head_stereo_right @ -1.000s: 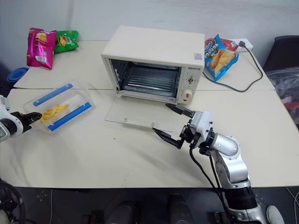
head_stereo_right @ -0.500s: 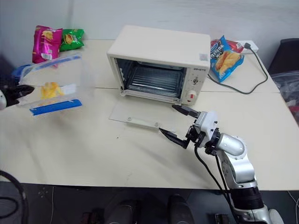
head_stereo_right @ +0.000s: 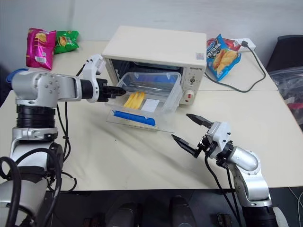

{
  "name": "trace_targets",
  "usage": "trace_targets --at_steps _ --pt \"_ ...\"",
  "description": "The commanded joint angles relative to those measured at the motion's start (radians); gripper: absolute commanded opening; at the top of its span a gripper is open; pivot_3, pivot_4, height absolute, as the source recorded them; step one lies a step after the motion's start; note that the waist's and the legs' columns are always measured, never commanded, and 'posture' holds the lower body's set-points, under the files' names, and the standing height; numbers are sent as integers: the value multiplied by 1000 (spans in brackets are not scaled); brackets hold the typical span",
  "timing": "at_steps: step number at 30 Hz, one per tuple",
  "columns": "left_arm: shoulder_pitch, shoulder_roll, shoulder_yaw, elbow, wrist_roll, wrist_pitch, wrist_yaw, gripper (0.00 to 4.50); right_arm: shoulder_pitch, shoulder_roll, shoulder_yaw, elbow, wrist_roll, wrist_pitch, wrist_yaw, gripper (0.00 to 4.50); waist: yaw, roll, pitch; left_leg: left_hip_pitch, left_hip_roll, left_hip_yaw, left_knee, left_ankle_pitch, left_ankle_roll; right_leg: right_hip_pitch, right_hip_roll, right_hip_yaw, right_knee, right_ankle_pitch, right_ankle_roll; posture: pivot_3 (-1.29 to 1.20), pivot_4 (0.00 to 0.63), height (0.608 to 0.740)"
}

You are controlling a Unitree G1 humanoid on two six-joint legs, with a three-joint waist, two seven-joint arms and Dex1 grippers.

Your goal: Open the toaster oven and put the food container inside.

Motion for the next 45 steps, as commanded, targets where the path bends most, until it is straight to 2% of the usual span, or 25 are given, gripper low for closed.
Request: trace_targets --at_steps 1,7,10,11,13,14,15,17,19,21,23,24,27,28,30,32,38,45 --pt "-42 -12 36 33 50 -111 31 1032 12 10 -23 -62 4 -19 -36 4500 1 0 0 0 0 0 0 0 0 0 0 0 0 0 0 0 150 740" --pt "-66 -22 67 68 50 -134 13 2572 48 7 -38 -80 5 -26 -58 4500 17 0 0 -1 -2 0 0 0 0 0 -1 0 0 0 0 0 150 740" --pt "-72 -1 135 54 -16 -162 -77 3431 51 -8 -60 -93 22 -16 -60 4500 24 0 0 -1 -2 0 1 0 0 0 0 0 0 0 0 0 150 740" --pt "-66 38 137 37 -45 -159 -159 3672 54 -21 -67 -117 48 22 -61 4500 24 0 0 -1 -2 0 1 0 0 0 0 0 0 0 0 0 150 740" --pt "-58 85 129 22 -72 -152 -252 3672 57 -36 -73 -147 78 70 -62 4500 20 0 0 -1 -2 0 1 0 0 0 0 0 0 0 0 0 150 740" --pt "-31 128 112 5 -61 -225 -331 3672 65 -55 -71 -178 119 121 -56 4500 20 0 0 -1 -2 0 1 0 0 0 0 0 0 0 0 0 150 740" --pt "22 191 84 -10 -30 -352 -448 3512 78 -81 -61 -219 180 186 -41 4500 19 1 0 -1 -1 -1 0 0 0 0 0 0 0 0 0 0 150 740" --pt "144 296 45 -41 -1 -563 -685 3102 89 -132 -20 -278 232 300 -29 4107 13 3 0 1 -1 0 -1 0 0 0 0 2 -1 0 0 0 150 740" --pt "239 340 10 -56 -1 -630 -809 2496 64 -148 38 -287 191 338 -38 3580 6 3 0 5 -1 0 -4 -1 -1 2 0 4 -2 0 -1 0 150 740" --pt "326 342 -19 -79 11 -707 -877 1925 20 -133 95 -270 149 350 -50 2939 12 3 0 5 0 -3 -2 0 -1 3 1 2 -6 -1 -1 0 150 740" --pt "404 315 -62 -109 44 -816 -915 1306 -41 -124 155 -207 82 339 -36 2232 25 3 0 3 -1 -3 1 -1 -1 4 0 4 -4 -1 -1 0 150 740" --pt "423 299 -71 -116 51 -847 -920 1084 -64 -123 175 -178 53 332 -32 2016 31 3 0 3 -1 -3 1 -1 0 4 0 6 -4 0 -1 0 150 740" --pt "436 177 -62 -129 30 -812 -810 181 -172 -108 222 -30 -50 287 -34 969 50 2 0 1 -5 -6 4 -2 3 4 -1 8 -5 0 0 0 150 740" --pt "438 142 -62 -124 37 -813 -776 1 -208 -101 233 21 -88 264 -40 683 52 2 0 0 -6 -6 5 -2 4 4 -1 8 -4 0 0 0 150 740" --pt "435 91 -58 -95 63 -824 -711 0 -277 -73 242 104 -137 233 -61 26 48 2 0 -1 -8 -6 5 -2 6 3 -1 9 -4 1 1 0 150 740" --pt "425 43 -47 -52 89 -855 -640 0 -345 -35 238 178 -160 211 -78 26 45 2 0 -1 -8 -4 4 -2 6 1 -1 8 -4 1 2 0 150 740" --pt "298 -129 89 170 90 -961 -341 0 -528 56 216 432 -230 104 -109 26 23 2 0 -1 -7 -3 5 -1 5 0 -1 1 -2 1 3 0 150 740" --pt "187 -207 111 351 163 -1150 -198 0 -695 192 158 685 -281 22 -275 26 13 2 0 -1 -7 -3 4 -1 5 0 -3 -5 0 1 3 0 150 740"
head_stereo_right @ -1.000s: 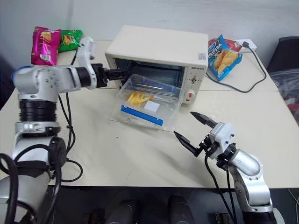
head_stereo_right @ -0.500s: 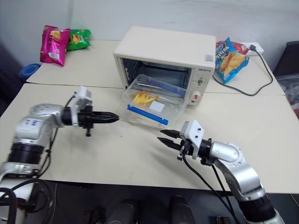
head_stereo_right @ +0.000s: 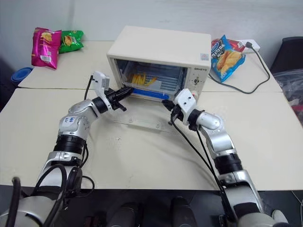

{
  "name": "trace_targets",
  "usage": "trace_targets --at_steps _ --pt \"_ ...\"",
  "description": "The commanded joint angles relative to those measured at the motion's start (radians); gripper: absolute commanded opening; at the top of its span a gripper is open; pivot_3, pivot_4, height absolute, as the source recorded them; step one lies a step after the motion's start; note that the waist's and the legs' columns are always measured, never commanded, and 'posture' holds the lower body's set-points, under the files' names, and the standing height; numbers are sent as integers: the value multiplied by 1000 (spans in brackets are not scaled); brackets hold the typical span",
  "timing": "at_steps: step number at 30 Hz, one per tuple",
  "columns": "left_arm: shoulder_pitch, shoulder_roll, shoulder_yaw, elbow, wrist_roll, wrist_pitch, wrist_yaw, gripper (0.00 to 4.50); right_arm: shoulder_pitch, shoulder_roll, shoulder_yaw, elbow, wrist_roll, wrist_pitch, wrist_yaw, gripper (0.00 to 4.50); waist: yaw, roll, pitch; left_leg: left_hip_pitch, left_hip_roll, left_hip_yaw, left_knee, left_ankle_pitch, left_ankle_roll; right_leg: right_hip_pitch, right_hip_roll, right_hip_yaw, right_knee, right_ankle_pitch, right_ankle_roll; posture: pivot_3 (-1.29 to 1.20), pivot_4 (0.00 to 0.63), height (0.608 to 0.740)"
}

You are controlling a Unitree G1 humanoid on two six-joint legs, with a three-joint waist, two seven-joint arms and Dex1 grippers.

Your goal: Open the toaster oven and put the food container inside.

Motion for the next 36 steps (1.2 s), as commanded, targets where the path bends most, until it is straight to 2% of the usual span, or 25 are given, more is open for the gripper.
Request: trace_targets --at_steps 1,5,10,13,15,17,20,22,26,31,36 --pt "-64 -10 27 79 35 -107 71 0 -53 48 -30 55 -19 -48 -69 26 -7 0 0 0 0 0 0 0 0 0 0 -1 0 0 0 0 150 740" --pt "-46 20 14 54 30 -87 -12 0 -37 52 -48 29 -2 -22 -64 26 -20 0 0 0 0 0 0 0 0 0 -1 -2 1 0 0 0 150 740" --pt "96 173 30 -127 -23 19 -209 0 115 -45 -87 -268 148 158 84 26 -28 0 0 0 1 0 -2 0 0 -1 -1 -2 0 0 0 0 150 740" --pt "206 301 72 -231 -94 46 -385 593 237 -159 -118 -435 233 252 189 0 -26 1 0 -1 1 -1 -3 0 -1 -1 -2 -2 -2 0 0 0 150 740" --pt "285 380 90 -266 -112 -47 -531 1179 308 -233 -135 -464 255 276 252 0 -21 1 0 -1 2 -1 -2 -1 -1 0 -3 -2 -2 0 0 0 150 740" --pt "367 455 117 -276 -157 -101 -718 1790 366 -298 -131 -417 227 243 314 0 -16 1 0 0 2 -1 -2 -1 -1 2 -3 -2 -4 0 0 0 150 740" --pt "423 539 134 -258 -186 -83 -838 2636 388 -317 -90 -246 155 105 378 0 -14 1 0 5 2 0 -2 -2 1 6 -3 -2 -9 0 0 0 150 740" --pt "436 565 134 -264 -197 -58 -870 3243 370 -291 -67 -147 123 44 395 0 -10 1 0 5 1 -1 -2 -2 2 7 -3 -2 -9 0 0 0 150 740" --pt "427 548 146 -305 -220 -35 -841 4445 305 -206 -37 -51 110 -38 421 0 -16 1 0 5 1 0 -2 -2 3 6 -3 -1 -8 0 0 0 150 740" --pt "437 507 181 -374 -264 36 -747 4479 245 -90 -61 -63 167 -49 415 0 -23 1 0 3 5 1 -2 -3 0 3 -2 -1 -2 0 0 0 150 740" --pt "473 482 232 -408 -272 38 -646 4479 186 1 -192 -187 350 18 339 0 -20 2 1 3 5 0 -1 -3 0 3 -2 -1 -2 0 0 0 150 740"
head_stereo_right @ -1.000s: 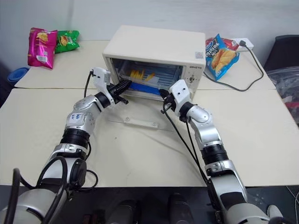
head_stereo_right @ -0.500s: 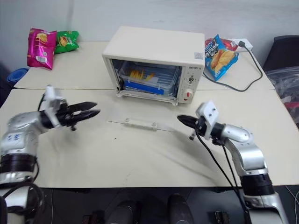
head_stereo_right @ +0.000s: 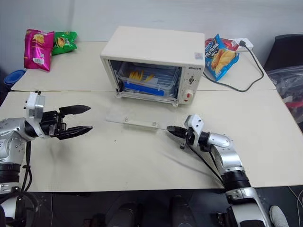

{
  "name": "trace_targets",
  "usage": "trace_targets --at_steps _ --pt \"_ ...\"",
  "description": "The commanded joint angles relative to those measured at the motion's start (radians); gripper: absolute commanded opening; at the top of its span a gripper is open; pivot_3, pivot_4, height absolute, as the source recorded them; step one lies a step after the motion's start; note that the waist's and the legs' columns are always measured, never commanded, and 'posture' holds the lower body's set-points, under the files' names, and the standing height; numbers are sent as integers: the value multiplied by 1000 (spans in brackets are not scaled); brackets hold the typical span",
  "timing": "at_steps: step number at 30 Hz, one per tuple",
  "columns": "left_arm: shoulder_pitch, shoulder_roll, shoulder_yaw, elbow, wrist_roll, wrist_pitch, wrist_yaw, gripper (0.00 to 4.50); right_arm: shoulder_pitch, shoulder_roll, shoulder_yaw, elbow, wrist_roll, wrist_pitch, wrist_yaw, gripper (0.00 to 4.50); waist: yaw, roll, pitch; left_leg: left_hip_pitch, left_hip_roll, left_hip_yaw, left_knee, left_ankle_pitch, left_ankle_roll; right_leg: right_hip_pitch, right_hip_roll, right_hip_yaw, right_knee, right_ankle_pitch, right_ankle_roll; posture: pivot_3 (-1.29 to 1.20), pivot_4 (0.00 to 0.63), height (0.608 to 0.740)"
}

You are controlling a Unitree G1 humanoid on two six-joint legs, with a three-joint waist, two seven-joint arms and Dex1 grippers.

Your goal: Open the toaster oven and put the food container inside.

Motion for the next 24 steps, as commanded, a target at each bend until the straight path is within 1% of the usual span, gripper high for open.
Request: trace_targets --at_steps 1,3,5,7,8,9,10,11,14,15,17,18,20,22,23,24 --pt "23 -7 58 -39 -16 -10 77 4479 -53 37 -129 -142 165 54 -75 0 2 1 0 0 0 0 0 0 0 0 0 0 0 0 0 0 150 740" --pt "30 -20 72 -37 6 -53 122 4479 -80 55 -196 -200 263 139 -155 0 4 1 0 0 0 -1 0 0 0 0 0 0 0 0 0 0 150 740" --pt "48 -21 82 -17 40 -97 164 4479 -77 26 -232 -269 321 210 -177 0 8 1 0 0 0 -2 1 0 0 1 -1 0 -1 0 0 0 150 740" --pt "82 -15 90 -6 58 -129 174 4479 -45 -30 -230 -324 314 247 -159 0 9 1 0 0 0 -3 0 0 0 2 -1 1 -4 0 0 0 150 740" --pt "107 -9 90 -4 75 -150 177 4500 -13 -71 -209 -347 269 229 -128 287 9 1 0 0 0 -3 -1 0 0 2 -1 2 -6 0 0 0 150 740" --pt "134 -4 90 -7 86 -165 177 4500 26 -112 -186 -375 236 213 -82 377 9 1 0 -1 0 -2 -1 -1 0 2 -1 2 -6 0 0 0 150 740" --pt "160 0 89 -9 103 -184 181 4500 68 -156 -163 -404 208 196 -33 685 8 1 0 -1 -1 -2 -2 -1 1 2 -1 3 -6 0 0 0 150 740" --pt "190 3 90 -11 115 -203 181 4500 111 -192 -146 -417 167 140 15 895 8 1 0 -1 -1 -2 -2 -1 1 2 -1 4 -6 0 0 0 150 740" --pt "276 -1 88 -26 154 -273 185 4500 212 -255 -135 -423 110 39 92 1772 4 1 0 -1 -1 1 -2 -2 3 1 -1 4 -7 0 0 0 150 740" --pt "309 -8 84 -42 169 -303 186 4500 251 -275 -134 -416 92 3 124 1966 3 1 0 -1 -1 2 -2 -3 3 1 -1 4 -8 0 0 0 150 740" --pt "358 -16 73 -73 192 -326 205 4500 307 -291 -138 -391 72 -67 165 2509 4 1 0 2 -1 5 -2 -3 4 2 -1 5 -8 0 0 0 150 740" --pt "384 -20 68 -95 210 -336 226 4500 330 -296 -143 -371 68 -90 178 2860 5 1 0 2 0 5 -2 -3 4 2 -1 5 -9 0 0 0 150 740" --pt "438 -31 63 -151 207 -335 235 4500 360 -309 -148 -300 46 -163 220 3502 6 1 0 2 0 4 -1 -3 4 2 -1 7 -8 0 0 0 150 740" --pt "465 -39 65 -180 191 -328 238 4500 365 -308 -157 -261 37 -202 225 4199 6 1 0 3 0 4 -1 -3 4 3 -1 11 -8 0 0 0 150 740" --pt "473 -40 66 -191 186 -313 247 4500 364 -303 -161 -249 39 -209 219 4466 7 1 0 3 0 4 -1 -3 4 3 -1 11 -8 0 0 0 150 740" --pt "478 -47 70 -200 177 -309 255 4500 365 -299 -164 -240 37 -224 214 4466 7 1 0 3 0 3 -1 -3 4 3 -1 11 -8 0 0 0 150 740"
